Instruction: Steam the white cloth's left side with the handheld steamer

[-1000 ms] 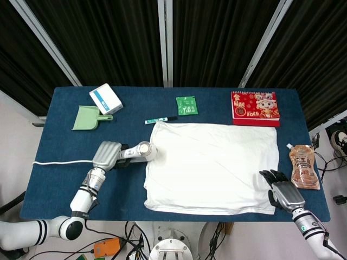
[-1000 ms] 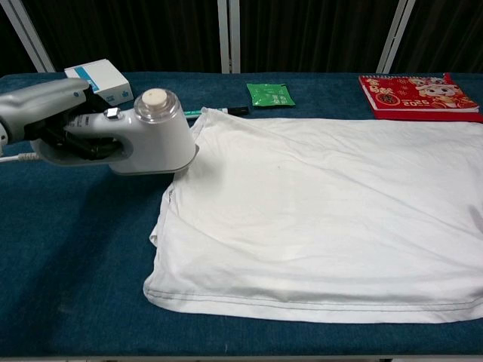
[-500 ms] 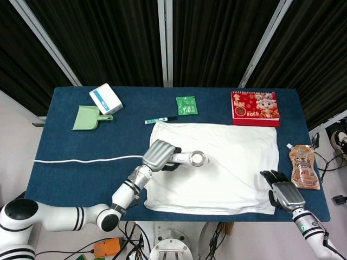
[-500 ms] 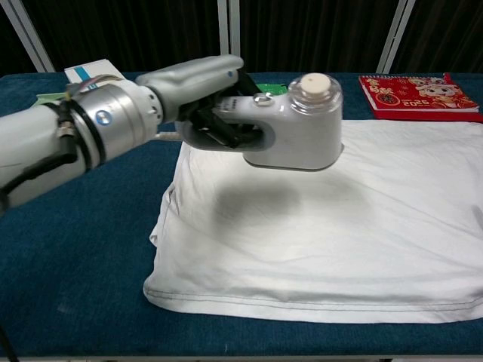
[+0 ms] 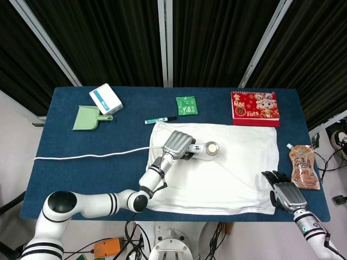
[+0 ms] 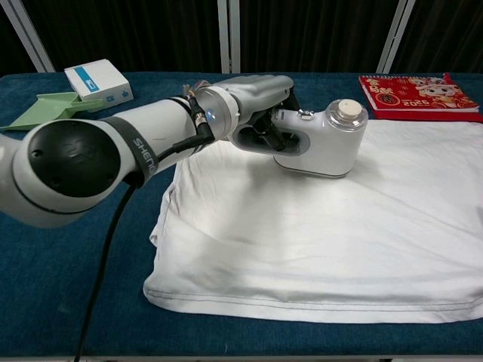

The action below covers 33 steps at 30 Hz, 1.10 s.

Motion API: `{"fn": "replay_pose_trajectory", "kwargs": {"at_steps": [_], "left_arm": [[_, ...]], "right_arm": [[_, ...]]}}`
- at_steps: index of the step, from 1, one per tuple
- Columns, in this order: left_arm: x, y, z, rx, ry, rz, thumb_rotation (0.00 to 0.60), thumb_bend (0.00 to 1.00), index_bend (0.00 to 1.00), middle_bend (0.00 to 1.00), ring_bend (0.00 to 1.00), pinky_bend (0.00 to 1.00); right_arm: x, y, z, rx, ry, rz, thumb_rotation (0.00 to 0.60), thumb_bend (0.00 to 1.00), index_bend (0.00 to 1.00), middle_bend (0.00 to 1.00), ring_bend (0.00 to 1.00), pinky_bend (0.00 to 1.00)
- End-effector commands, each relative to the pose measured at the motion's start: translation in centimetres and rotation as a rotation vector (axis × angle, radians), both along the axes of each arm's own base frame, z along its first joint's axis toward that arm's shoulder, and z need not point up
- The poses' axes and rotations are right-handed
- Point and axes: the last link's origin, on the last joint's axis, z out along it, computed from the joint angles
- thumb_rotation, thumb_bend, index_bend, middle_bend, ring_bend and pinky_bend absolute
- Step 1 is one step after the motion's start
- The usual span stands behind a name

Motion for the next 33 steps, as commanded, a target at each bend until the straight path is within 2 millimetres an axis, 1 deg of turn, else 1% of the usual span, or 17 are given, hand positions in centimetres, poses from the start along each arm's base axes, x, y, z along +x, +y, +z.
{"fn": "replay_pose_trajectory", "kwargs": {"at_steps": [1, 4, 7, 11, 18, 20, 23, 26, 27, 29, 32, 33], "left_arm": [[0.1, 1.3, -0.8, 0.014, 0.045, 0.038, 0.488, 0.59, 0.89, 1.00, 0.83, 0.66], [-1.0, 2.6, -0.6, 0.042, 0.073, 0.085, 0.488, 0.59, 0.89, 1.00, 0.83, 0.66], [-2.5, 3.9, 0.1, 0.077, 0.089, 0.131, 0.491, 0.59, 0.89, 1.00, 0.83, 0.66], [-5.0, 5.3, 1.5, 0.120, 0.086, 0.202, 0.489, 0.59, 0.89, 1.00, 0.83, 0.66], [-9.5, 6.9, 4.0, 0.210, 0.109, 0.278, 0.489, 0.59, 0.89, 1.00, 0.83, 0.66], [-10.5, 7.1, 4.6, 0.219, 0.108, 0.294, 0.489, 0.59, 0.89, 1.00, 0.83, 0.66], [-11.1, 6.7, 5.9, 0.226, 0.041, 0.308, 0.489, 0.59, 0.89, 1.00, 0.83, 0.66], [-11.3, 5.5, 7.8, 0.232, -0.063, 0.295, 0.490, 0.59, 0.89, 1.00, 0.83, 0.66], [-11.4, 4.9, 8.7, 0.240, -0.096, 0.280, 0.489, 0.59, 0.89, 1.00, 0.83, 0.66], [-11.9, 3.9, 10.0, 0.254, -0.128, 0.258, 0.488, 0.59, 0.89, 1.00, 0.83, 0.66], [-13.4, 2.3, 12.2, 0.265, -0.156, 0.241, 0.488, 0.59, 0.89, 1.00, 0.82, 0.66], [-14.3, 1.6, 13.0, 0.273, -0.155, 0.243, 0.487, 0.59, 0.89, 1.00, 0.82, 0.66]], "right_arm": [[-0.1, 0.0, 0.0, -0.001, -0.002, -0.006, 0.600, 0.92, 0.08, 0.12, 0.01, 0.11], [-0.2, 0.0, 0.0, -0.003, -0.003, -0.013, 0.600, 0.92, 0.08, 0.12, 0.01, 0.11], [-0.4, 0.0, 0.0, -0.004, -0.003, -0.020, 0.600, 0.92, 0.08, 0.12, 0.01, 0.11], [-0.5, -0.1, 0.0, -0.007, -0.005, -0.026, 0.600, 0.92, 0.08, 0.12, 0.01, 0.11], [-0.3, -0.4, -0.1, -0.007, -0.007, -0.017, 0.600, 0.92, 0.08, 0.12, 0.01, 0.11], [-0.3, -0.5, -0.1, -0.010, -0.009, -0.013, 0.600, 0.92, 0.08, 0.12, 0.01, 0.11], [-0.2, -0.6, 0.0, -0.015, -0.013, -0.008, 0.600, 0.92, 0.08, 0.12, 0.01, 0.11], [-0.2, -0.7, 0.1, -0.020, -0.016, -0.004, 0.600, 0.92, 0.08, 0.12, 0.01, 0.11], [-0.2, -0.7, 0.2, -0.022, -0.017, -0.002, 0.600, 0.92, 0.08, 0.12, 0.01, 0.11], [-0.2, -0.8, 0.3, -0.026, -0.019, 0.002, 0.600, 0.92, 0.08, 0.12, 0.01, 0.11], [-0.1, -1.0, 0.8, -0.041, -0.020, 0.011, 0.600, 0.92, 0.08, 0.12, 0.01, 0.11], [0.0, -1.0, 0.9, -0.048, -0.021, 0.016, 0.600, 0.92, 0.08, 0.12, 0.01, 0.11]]}}
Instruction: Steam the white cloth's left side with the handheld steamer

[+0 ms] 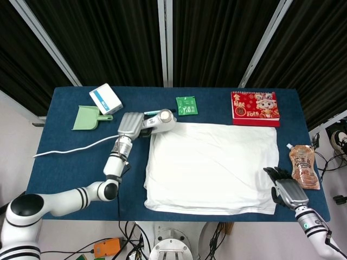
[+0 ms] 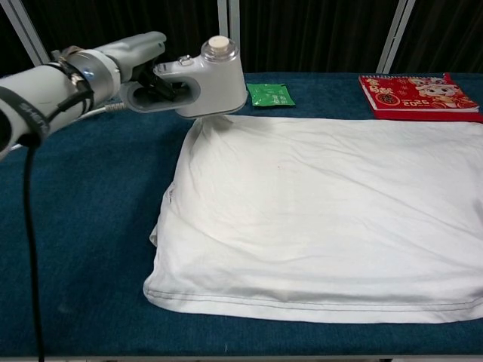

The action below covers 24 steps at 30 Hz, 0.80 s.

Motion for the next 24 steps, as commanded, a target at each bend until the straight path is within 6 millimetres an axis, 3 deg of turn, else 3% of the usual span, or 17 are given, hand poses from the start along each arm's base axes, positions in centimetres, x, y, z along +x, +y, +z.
{"fn": "replay_pose_trajectory", "kwargs": {"at_steps": [1, 4, 9, 18, 24], "left_arm": [[-3.7, -2.7, 4.4, 0.059, -0.034, -0.011, 0.487, 0.59, 0.89, 1.00, 0.82, 0.66], [-6.7, -4.3, 5.7, 0.078, -0.009, 0.025, 0.490, 0.59, 0.89, 1.00, 0.82, 0.66], [-11.4, -6.6, 5.7, 0.059, 0.044, 0.116, 0.489, 0.58, 0.89, 0.99, 0.80, 0.66], [-14.1, -8.4, 4.3, 0.027, 0.102, 0.155, 0.485, 0.54, 0.87, 0.93, 0.75, 0.63], [-14.4, -9.2, 4.2, 0.002, 0.123, 0.159, 0.462, 0.24, 0.53, 0.63, 0.49, 0.57]], "right_arm": [[0.1, -0.1, 0.4, -0.015, -0.002, 0.010, 0.600, 0.92, 0.08, 0.12, 0.01, 0.11], [0.2, -0.2, 0.8, -0.029, -0.005, 0.022, 0.600, 0.92, 0.08, 0.12, 0.01, 0.11], [0.6, -0.3, 1.4, -0.062, -0.017, 0.042, 0.600, 0.92, 0.08, 0.12, 0.01, 0.11], [1.3, -0.4, 2.0, -0.091, -0.018, 0.068, 0.600, 0.92, 0.08, 0.12, 0.01, 0.11], [1.3, -0.2, 2.2, -0.103, -0.020, 0.063, 0.600, 0.92, 0.08, 0.12, 0.01, 0.11]]}}
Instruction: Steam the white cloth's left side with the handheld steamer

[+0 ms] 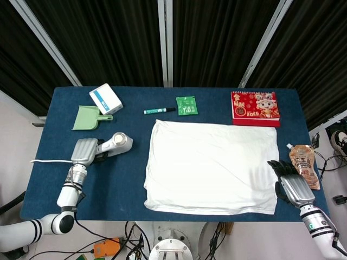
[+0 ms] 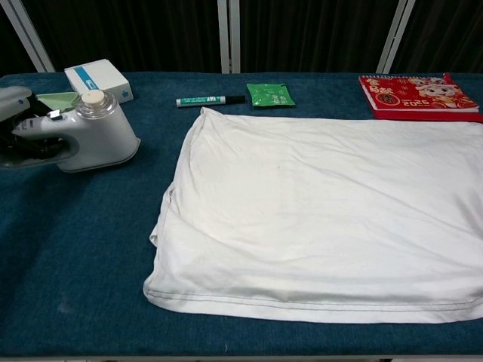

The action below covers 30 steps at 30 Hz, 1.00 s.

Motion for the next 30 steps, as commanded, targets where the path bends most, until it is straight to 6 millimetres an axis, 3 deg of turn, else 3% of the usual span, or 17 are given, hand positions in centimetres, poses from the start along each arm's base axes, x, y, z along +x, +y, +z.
{"fn": "replay_pose_trajectory", "kwargs": {"at_steps": [1, 5, 8, 11, 16, 18, 21, 23, 27, 30], "left_arm": [[-0.1, -0.4, 0.1, -0.011, 0.020, -0.002, 0.438, 0.20, 0.44, 0.55, 0.43, 0.54], [0.0, -1.0, 0.6, -0.019, 0.039, -0.007, 0.367, 0.12, 0.19, 0.28, 0.19, 0.34], [0.0, -1.5, 1.1, -0.029, 0.053, -0.005, 0.351, 0.10, 0.12, 0.17, 0.10, 0.24], [-0.2, -2.1, 1.9, -0.038, 0.072, 0.003, 0.325, 0.09, 0.08, 0.12, 0.05, 0.17], [-1.3, -3.8, 5.8, 0.099, 0.053, 0.025, 0.316, 0.09, 0.07, 0.10, 0.03, 0.11], [-2.3, -5.1, 7.9, 0.180, 0.035, 0.038, 0.314, 0.09, 0.07, 0.10, 0.03, 0.09], [-4.0, -7.4, 10.6, 0.279, 0.006, 0.055, 0.314, 0.09, 0.07, 0.10, 0.02, 0.03], [-4.9, -9.2, 12.0, 0.320, -0.009, 0.062, 0.294, 0.08, 0.07, 0.10, 0.01, 0.00], [-6.7, -13.6, 14.0, 0.354, -0.003, 0.079, 0.149, 0.06, 0.08, 0.10, 0.00, 0.00], [-7.6, -16.4, 14.4, 0.341, 0.015, 0.102, 0.115, 0.06, 0.07, 0.10, 0.00, 0.00]], "right_arm": [[0.0, 0.1, 0.1, -0.006, -0.001, -0.001, 0.600, 0.92, 0.08, 0.12, 0.01, 0.11], [0.0, 0.1, 0.4, -0.017, 0.001, -0.002, 0.600, 0.92, 0.08, 0.12, 0.01, 0.11], [0.0, 0.1, 0.6, -0.023, 0.000, -0.001, 0.600, 0.92, 0.08, 0.12, 0.01, 0.11], [0.0, 0.1, 0.9, -0.032, -0.002, -0.001, 0.600, 0.92, 0.08, 0.12, 0.01, 0.11], [-0.2, -0.2, 3.3, -0.112, -0.002, 0.004, 0.600, 0.90, 0.08, 0.12, 0.01, 0.11], [-0.5, -0.3, 4.6, -0.152, -0.005, 0.000, 0.600, 0.76, 0.08, 0.12, 0.01, 0.11], [-0.6, -0.4, 6.6, -0.210, 0.004, 0.005, 0.600, 0.29, 0.03, 0.12, 0.01, 0.11], [-0.6, -0.2, 7.6, -0.240, 0.014, 0.016, 0.600, 0.13, 0.00, 0.12, 0.00, 0.08], [-0.4, 0.7, 9.0, -0.300, 0.023, 0.046, 0.600, 0.03, 0.00, 0.09, 0.00, 0.01], [-0.4, 1.4, 9.1, -0.312, 0.022, 0.052, 0.600, 0.01, 0.00, 0.08, 0.00, 0.00]]}}
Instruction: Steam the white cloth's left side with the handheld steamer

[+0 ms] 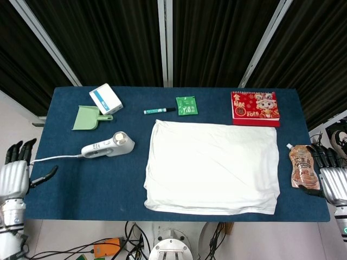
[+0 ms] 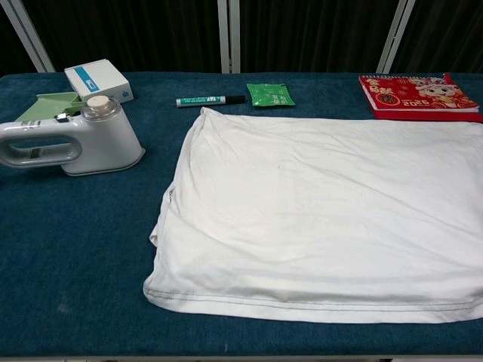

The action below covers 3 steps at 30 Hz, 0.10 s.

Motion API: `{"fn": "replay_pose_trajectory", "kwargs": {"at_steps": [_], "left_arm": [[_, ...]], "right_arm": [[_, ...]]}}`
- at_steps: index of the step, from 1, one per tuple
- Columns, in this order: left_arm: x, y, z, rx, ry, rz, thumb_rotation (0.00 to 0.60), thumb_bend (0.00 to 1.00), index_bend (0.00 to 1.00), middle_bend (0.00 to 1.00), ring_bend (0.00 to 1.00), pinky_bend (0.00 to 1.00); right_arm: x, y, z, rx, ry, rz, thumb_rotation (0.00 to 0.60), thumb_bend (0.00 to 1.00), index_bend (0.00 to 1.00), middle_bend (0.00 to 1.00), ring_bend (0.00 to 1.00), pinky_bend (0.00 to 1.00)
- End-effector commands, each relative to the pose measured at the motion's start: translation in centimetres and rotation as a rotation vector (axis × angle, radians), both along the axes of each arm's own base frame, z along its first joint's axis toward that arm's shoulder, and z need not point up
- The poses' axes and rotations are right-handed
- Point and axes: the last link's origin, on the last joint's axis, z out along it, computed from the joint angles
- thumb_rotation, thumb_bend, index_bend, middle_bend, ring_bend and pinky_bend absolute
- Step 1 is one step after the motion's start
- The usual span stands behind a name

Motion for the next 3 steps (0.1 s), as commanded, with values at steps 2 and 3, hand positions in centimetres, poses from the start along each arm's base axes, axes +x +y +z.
{"fn": "replay_pose_trajectory", "kwargs": {"at_steps": [2, 3], "left_arm": [[-1.2, -4.7, 1.0, -0.024, 0.017, 0.038, 0.115, 0.06, 0.07, 0.10, 0.00, 0.00], [-1.3, -5.3, 1.0, -0.027, 0.016, 0.043, 0.116, 0.06, 0.07, 0.10, 0.00, 0.00]], "right_arm": [[0.0, 1.2, 0.2, -0.020, 0.003, 0.006, 0.600, 0.01, 0.00, 0.08, 0.00, 0.00], [0.0, 1.4, 0.1, -0.023, 0.002, 0.007, 0.600, 0.01, 0.00, 0.08, 0.00, 0.00]]}}
